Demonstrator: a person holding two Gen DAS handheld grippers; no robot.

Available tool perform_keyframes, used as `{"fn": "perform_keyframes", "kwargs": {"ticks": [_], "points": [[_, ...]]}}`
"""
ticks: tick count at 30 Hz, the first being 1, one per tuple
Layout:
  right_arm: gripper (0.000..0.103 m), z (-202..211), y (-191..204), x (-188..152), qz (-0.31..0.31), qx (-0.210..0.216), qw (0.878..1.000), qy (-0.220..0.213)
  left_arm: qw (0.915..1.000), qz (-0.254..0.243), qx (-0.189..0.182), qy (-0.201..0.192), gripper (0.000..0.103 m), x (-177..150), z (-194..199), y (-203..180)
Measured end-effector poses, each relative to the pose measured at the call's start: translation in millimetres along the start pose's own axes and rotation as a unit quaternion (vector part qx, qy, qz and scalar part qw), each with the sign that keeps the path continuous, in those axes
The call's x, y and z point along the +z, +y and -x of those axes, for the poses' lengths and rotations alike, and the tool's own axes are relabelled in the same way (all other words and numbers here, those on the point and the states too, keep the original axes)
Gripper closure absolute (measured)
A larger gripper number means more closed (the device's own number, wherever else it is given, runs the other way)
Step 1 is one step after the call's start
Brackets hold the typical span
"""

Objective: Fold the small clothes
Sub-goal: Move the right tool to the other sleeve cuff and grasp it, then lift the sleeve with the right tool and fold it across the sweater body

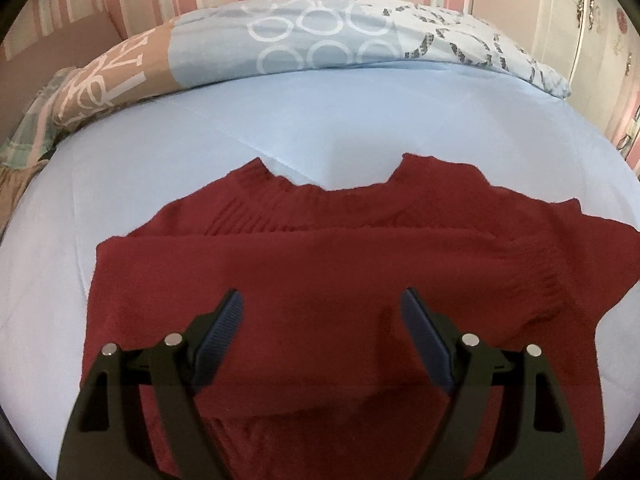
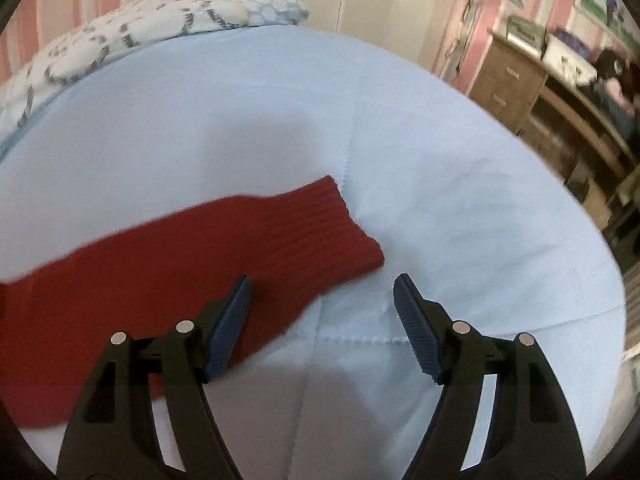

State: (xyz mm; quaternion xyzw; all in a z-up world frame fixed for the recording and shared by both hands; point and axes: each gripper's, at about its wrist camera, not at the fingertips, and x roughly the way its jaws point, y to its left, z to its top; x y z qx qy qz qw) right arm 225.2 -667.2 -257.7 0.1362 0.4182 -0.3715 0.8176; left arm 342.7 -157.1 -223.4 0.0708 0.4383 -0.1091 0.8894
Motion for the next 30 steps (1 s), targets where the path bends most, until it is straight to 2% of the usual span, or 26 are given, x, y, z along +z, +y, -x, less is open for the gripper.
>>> {"fn": "perform_keyframes", "kwargs": {"ticks": [2,3,5,6,7,10,14,16,18,19,23,26,28,30], "points": [[0.053,-2.3,9.4,3.4,0.008,0.014,1.0,0.003,1.0,0.005,-0.002,0.002,0.021,1.3,0.9,0.7],[0.058,-0.5,14.8,4.5,0.016,0.01,1.0,-0.001,1.0,0.007,-0.002,0.003,0.021,1.7,1.6,1.1],[0.085,2.4,25.9,5.4,0.034,0.005,0.999,-0.004,0.9999,0.01,-0.002,0.002,0.021,2.3,3.7,2.9],[0.088,3.6,27.5,4.5,0.039,0.003,0.999,-0.007,0.9999,0.012,-0.002,0.001,0.021,2.5,4.3,3.9],[0.095,7.7,32.9,3.3,0.052,-0.002,0.999,-0.015,0.9999,0.015,-0.002,0.002,0.021,2.6,4.9,5.6],[0.096,22.9,41.7,5.1,0.069,-0.008,0.996,-0.054,0.9998,0.021,-0.004,0.001,0.021,2.9,8.1,10.9],[0.096,79.8,73.0,-2.5,0.107,0.011,0.986,-0.124,0.9998,0.021,-0.004,-0.001,0.021,0.8,11.6,17.7],[0.096,115.3,103.9,-9.3,0.144,0.036,0.977,-0.151,0.9998,0.021,-0.002,-0.001,0.021,-1.5,12.7,21.5],[0.096,144.9,134.3,-16.5,0.164,0.079,0.97,-0.162,0.9998,0.019,-0.002,0.002,0.021,-3.6,14.0,27.4],[0.096,156.2,146.2,-20.8,0.172,0.098,0.966,-0.164,0.9998,0.019,-0.002,0.003,0.021,-4.5,14.6,30.1],[0.096,211.2,225.2,-61.0,0.229,0.201,0.939,-0.158,0.9998,0.018,0.003,0.002,0.021,-9.5,20.8,49.4],[0.096,233.1,279.0,-97.5,0.27,0.247,0.92,-0.139,0.9996,0.026,0.008,0.005,0.021,-13.4,23.7,68.0],[0.096,232.6,309.4,-124.2,0.283,0.274,0.914,-0.1,0.9994,0.033,0.012,0.007,0.021,-16.1,24.0,78.8],[0.096,228.0,330.6,-144.1,0.295,0.282,0.909,-0.078,0.9991,0.038,0.015,0.011,0.021,-19.6,24.1,90.3]]}}
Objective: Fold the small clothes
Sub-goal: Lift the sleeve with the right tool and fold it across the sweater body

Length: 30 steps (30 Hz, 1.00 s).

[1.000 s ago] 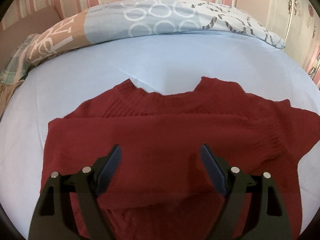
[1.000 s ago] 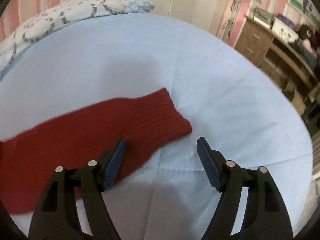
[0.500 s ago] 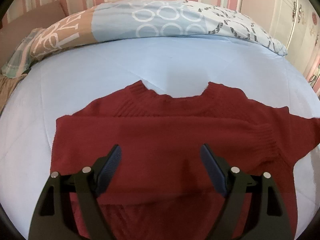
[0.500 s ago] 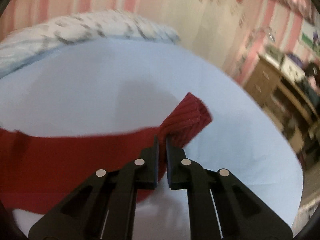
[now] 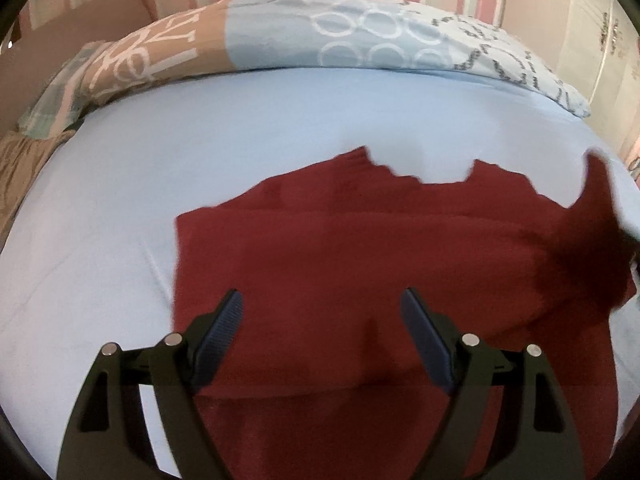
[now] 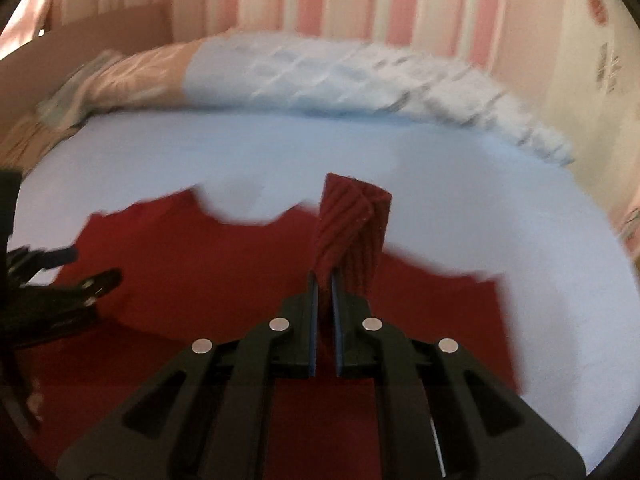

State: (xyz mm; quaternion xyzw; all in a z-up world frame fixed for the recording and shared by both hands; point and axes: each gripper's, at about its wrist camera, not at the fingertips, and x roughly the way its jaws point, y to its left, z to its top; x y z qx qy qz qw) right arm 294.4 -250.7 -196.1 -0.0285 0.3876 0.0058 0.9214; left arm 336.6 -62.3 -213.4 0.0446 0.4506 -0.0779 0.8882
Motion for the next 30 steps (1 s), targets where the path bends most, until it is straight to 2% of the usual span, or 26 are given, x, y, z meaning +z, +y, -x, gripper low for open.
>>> {"fn": "perform_keyframes", "kwargs": {"ticks": [3,6,8,10,11,13,17,20,25,30], "points": [[0.095,-25.2,23.7,-8.0,0.016,0.009,1.0,0.025,1.0,0.002,0.002,0.005,0.021,-3.8,-2.4,10.1],[0.082,-23.2,31.6,-16.5,0.024,0.018,0.999,0.021,0.9999,0.008,-0.009,0.012,0.021,-7.6,-4.7,11.9],[0.059,-11.2,27.9,-20.7,0.029,0.028,0.999,0.008,0.9996,0.011,-0.022,0.015,0.021,-11.9,-5.0,9.2],[0.047,4.5,21.0,-27.5,0.022,0.031,0.999,-0.002,0.9994,0.01,-0.03,0.016,0.021,-16.3,-4.1,3.9],[0.044,12.3,12.2,-30.6,0.016,0.033,0.999,-0.008,0.9991,0.012,-0.039,0.014,0.021,-18.6,-2.4,0.0],[0.042,20.2,-0.9,-35.3,0.008,0.025,1.0,-0.014,0.9984,0.013,-0.054,0.011,0.021,-21.6,0.0,-7.7],[0.041,15.8,-33.4,-44.1,-0.021,-0.016,1.0,-0.001,0.996,-0.008,-0.088,0.014,0.021,-26.8,5.0,-36.4],[0.041,13.7,-48.8,-52.4,-0.038,-0.031,0.999,0.006,0.9941,-0.021,-0.106,0.014,0.021,-27.2,7.4,-59.1],[0.04,16.7,-69.7,-64.5,-0.059,-0.052,0.997,0.007,0.9911,-0.036,-0.125,0.028,0.021,-21.5,-8.5,-96.7],[0.026,18.2,-93.5,-75.2,-0.085,-0.076,0.993,0.005,0.9908,-0.049,-0.122,0.034,0.021,-16.8,-20.9,-118.1]]}}
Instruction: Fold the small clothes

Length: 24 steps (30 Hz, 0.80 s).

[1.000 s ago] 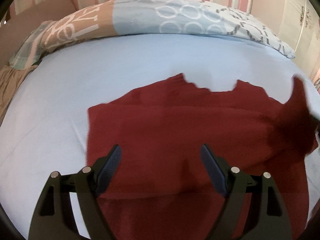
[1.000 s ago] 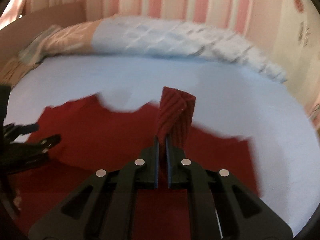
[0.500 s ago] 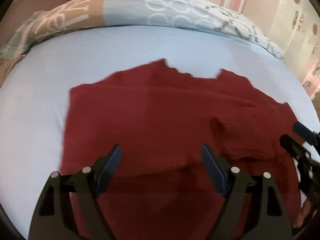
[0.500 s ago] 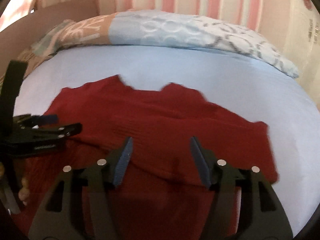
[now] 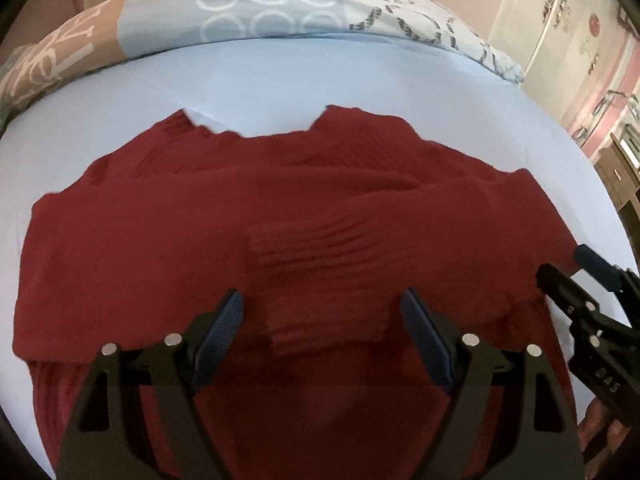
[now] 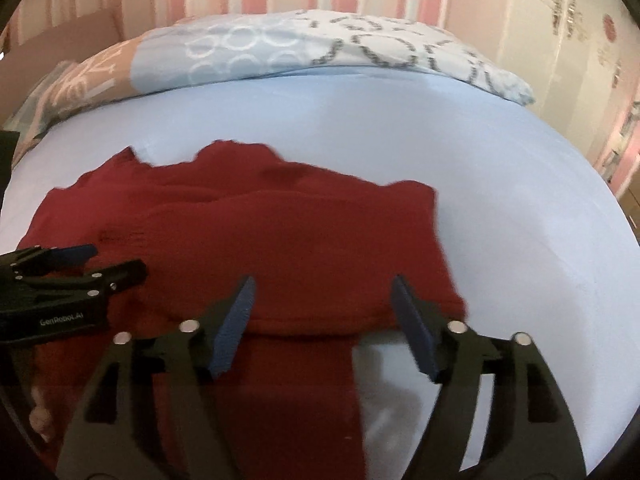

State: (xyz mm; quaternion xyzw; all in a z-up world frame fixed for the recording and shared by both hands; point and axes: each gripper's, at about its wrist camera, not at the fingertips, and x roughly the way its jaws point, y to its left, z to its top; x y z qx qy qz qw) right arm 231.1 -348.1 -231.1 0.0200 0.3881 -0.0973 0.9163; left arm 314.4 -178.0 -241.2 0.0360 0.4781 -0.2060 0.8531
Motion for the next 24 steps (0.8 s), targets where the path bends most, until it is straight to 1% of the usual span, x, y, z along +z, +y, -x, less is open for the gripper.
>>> {"fn": "perform_keyframes", "kwargs": {"ticks": [2,4,5,6,8,10,12,14,16,19,21,22,24], "points": [[0.026,-2.6,-5.4,-1.5,-0.008,-0.006,1.0,0.004,1.0,-0.007,0.001,-0.002,0.023,3.0,-1.0,-5.1],[0.026,-4.4,-7.7,-1.9,-0.014,-0.006,1.0,0.006,0.9998,-0.017,0.009,-0.004,0.044,4.5,-1.1,-9.8],[0.026,-4.4,-7.5,-1.8,-0.014,-0.007,1.0,0.005,0.9998,-0.021,0.007,-0.005,0.063,5.1,-0.7,-11.5],[0.026,-3.9,-6.6,-1.8,-0.014,-0.009,1.0,0.003,0.9997,-0.024,0.004,-0.005,0.07,5.7,0.0,-12.9],[0.026,-4.6,-4.6,-1.3,-0.01,-0.009,1.0,0.005,0.9992,-0.038,0.007,-0.009,0.076,6.8,2.5,-17.0],[0.025,-3.1,-3.4,-0.2,-0.006,-0.011,1.0,0.005,0.9982,-0.055,0.019,-0.016,0.079,7.8,5.7,-21.6],[0.022,0.1,-2.3,2.1,-0.006,-0.011,1.0,0.003,0.9966,-0.07,0.028,-0.031,0.08,11.0,14.2,-24.0],[0.016,5.1,-1.9,5.3,-0.01,-0.009,1.0,-0.005,0.9947,-0.081,0.037,-0.051,0.08,17.6,27.0,-21.9],[0.014,9.1,-0.8,8.5,-0.012,-0.011,1.0,-0.011,0.992,-0.094,0.052,-0.067,0.08,26.5,40.2,-15.0],[0.013,12.7,5.2,14.0,-0.012,-0.004,1.0,-0.014,0.9872,-0.114,0.077,-0.081,0.08,35.5,61.9,9.6],[0.013,13.1,11.1,15.7,-0.011,-0.001,1.0,-0.015,0.9836,-0.122,0.107,-0.079,0.08,36.9,70.3,35.0],[0.013,12.6,14.3,16.5,-0.012,0.002,1.0,-0.012,0.9845,-0.118,0.113,-0.065,0.08,36.1,69.1,52.8],[0.013,8.7,22.4,17.1,-0.017,0.011,1.0,-0.005,0.9885,-0.094,0.112,-0.04,0.08,31.2,59.5,82.2]]}}
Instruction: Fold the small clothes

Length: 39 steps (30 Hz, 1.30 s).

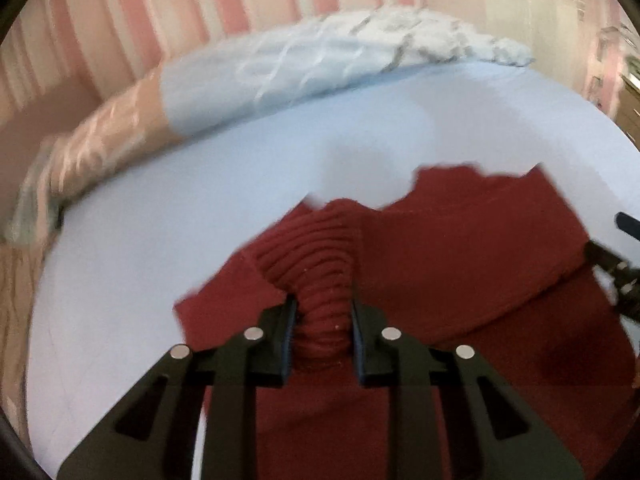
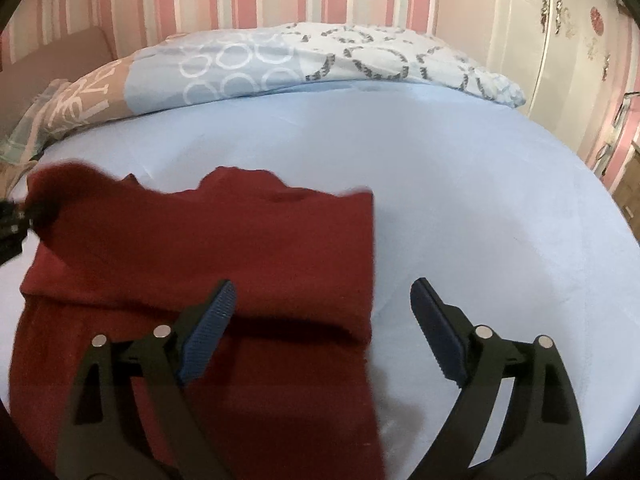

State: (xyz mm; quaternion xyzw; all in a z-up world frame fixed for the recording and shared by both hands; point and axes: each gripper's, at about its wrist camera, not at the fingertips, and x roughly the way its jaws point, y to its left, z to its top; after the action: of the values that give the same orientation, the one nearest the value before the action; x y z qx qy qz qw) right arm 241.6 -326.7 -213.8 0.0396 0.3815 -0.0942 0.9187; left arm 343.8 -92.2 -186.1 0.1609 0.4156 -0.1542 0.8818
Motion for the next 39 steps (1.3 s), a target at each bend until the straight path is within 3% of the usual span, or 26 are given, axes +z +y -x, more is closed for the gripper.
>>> {"fn": "perform_keyframes", "kwargs": {"ticks": [4,7,8,9,14,20,22,23,24,25,27,32,35,39], "points": [[0.013,-16.5,19.0,-3.8,0.012,-0.001,0.999,0.032,0.9978,0.04,-0.022,0.047,0.078,-29.2,-35.7,27.2],[0.013,-21.1,28.0,-6.4,0.026,-0.004,0.999,0.039,0.9972,0.062,-0.016,0.039,0.055,-41.2,-40.4,32.3],[0.013,-21.5,28.7,-6.5,0.03,-0.003,0.999,0.039,0.9967,0.072,-0.014,0.034,0.036,-44.1,-37.4,36.0],[0.013,-21.2,28.4,-6.1,0.035,0.0,0.999,0.035,0.996,0.083,-0.019,0.027,0.031,-48.1,-33.9,40.4],[0.013,-24.5,20.0,-0.9,0.05,0.001,0.998,0.031,0.9879,0.144,-0.056,0.02,0.031,-72.3,-18.2,70.7],[0.013,-25.7,4.1,0.6,0.008,-0.004,1.0,0.029,0.9798,0.174,-0.095,0.023,0.031,-64.7,-17.7,76.4],[0.013,-25.7,5.3,0.0,0.007,-0.002,1.0,0.029,0.9754,0.189,-0.11,0.025,0.031,-59.8,-24.7,76.9],[0.013,-26.2,6.9,0.1,0.009,-0.003,1.0,0.03,0.9739,0.195,-0.112,0.03,0.043,-57.6,-30.5,76.8],[0.013,-26.2,9.1,-0.1,0.013,-0.004,0.999,0.03,0.9747,0.196,-0.103,0.033,0.066,-57.0,-33.7,77.8],[0.013,-25.7,10.7,0.0,0.016,-0.004,0.999,0.028,0.976,0.194,-0.092,0.037,0.067,-56.4,-36.3,78.3],[0.013,-23.7,14.6,0.3,0.025,-0.008,0.999,0.022,0.975,0.196,-0.101,0.027,0.084,-53.8,-32.1,79.8],[0.013,-23.8,17.9,2.2,0.028,-0.008,0.999,0.018,0.9899,0.132,-0.045,-0.025,0.088,-49.6,-0.2,59.5],[0.013,-24.8,20.3,3.4,0.028,-0.005,0.999,0.017,0.9913,0.119,-0.016,-0.054,0.088,-52.5,20.9,64.4],[0.013,-30.0,27.4,3.3,0.038,-0.007,0.999,0.024,0.9895,0.142,-0.023,-0.011,0.087,-63.5,1.2,90.7]]}}
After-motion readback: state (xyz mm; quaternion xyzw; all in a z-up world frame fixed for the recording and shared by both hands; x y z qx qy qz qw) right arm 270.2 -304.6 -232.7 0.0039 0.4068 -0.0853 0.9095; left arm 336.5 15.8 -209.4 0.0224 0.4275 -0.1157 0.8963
